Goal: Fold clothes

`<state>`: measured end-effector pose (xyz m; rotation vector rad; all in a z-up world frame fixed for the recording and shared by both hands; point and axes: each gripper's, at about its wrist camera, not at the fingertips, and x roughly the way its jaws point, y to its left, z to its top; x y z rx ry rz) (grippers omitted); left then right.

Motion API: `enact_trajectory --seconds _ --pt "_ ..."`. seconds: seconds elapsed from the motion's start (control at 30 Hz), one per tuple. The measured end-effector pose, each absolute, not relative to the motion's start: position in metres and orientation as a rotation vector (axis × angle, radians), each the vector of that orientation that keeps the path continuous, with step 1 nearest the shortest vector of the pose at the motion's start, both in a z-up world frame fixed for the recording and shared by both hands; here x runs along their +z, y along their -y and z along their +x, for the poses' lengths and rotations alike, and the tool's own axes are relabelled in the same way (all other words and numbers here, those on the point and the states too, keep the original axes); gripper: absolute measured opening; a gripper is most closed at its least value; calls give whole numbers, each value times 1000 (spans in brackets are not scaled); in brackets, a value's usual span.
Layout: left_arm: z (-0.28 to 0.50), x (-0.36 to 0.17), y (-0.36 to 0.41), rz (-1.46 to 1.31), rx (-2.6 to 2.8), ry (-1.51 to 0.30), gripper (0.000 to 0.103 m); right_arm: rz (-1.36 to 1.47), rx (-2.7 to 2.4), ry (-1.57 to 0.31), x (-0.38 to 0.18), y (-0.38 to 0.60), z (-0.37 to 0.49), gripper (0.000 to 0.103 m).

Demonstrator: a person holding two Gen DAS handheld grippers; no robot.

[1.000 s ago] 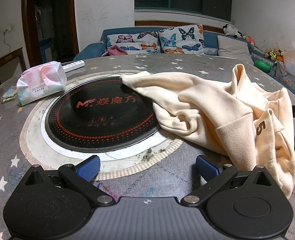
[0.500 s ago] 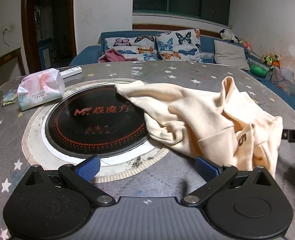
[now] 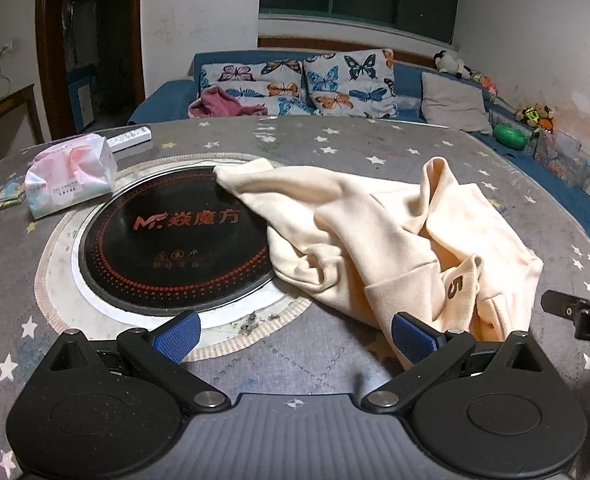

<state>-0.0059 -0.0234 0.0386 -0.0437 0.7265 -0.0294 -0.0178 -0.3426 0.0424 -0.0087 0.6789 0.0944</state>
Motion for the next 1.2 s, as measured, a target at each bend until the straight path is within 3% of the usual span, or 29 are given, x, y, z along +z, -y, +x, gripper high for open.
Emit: enact_trajectory --seconds 1.03,1.2 --pt "38 70 50 -54 -99 -697 102 -65 245 -632 72 316 -9 96" --pt "52 69 58 -50 -114 -715 97 -58 251 -634 74 316 -3 94"
